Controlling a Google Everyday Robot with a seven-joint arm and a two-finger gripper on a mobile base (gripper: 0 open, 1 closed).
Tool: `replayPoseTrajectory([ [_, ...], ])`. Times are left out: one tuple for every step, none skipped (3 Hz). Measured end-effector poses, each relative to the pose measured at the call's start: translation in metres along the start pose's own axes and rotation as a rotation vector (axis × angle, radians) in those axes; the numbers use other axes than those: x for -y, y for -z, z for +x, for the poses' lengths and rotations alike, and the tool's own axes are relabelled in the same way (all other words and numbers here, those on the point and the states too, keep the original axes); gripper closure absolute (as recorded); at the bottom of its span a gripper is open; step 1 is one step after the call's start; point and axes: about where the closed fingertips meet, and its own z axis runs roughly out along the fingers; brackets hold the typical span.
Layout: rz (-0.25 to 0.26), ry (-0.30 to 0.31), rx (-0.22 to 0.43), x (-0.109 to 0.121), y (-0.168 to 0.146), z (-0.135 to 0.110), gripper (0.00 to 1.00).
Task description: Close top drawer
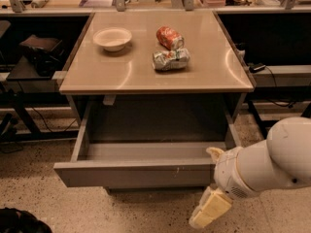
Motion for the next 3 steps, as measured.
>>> replayPoseTrajectory([
  [-0.037, -0.005, 0.032, -0.016, -0.022, 0.003, 0.00],
  [-0.072, -0.004, 0.041, -0.021, -0.043, 0.005, 0.00],
  [-0.103, -0.013, 0.040, -0.022, -0.062, 0.013, 0.00],
])
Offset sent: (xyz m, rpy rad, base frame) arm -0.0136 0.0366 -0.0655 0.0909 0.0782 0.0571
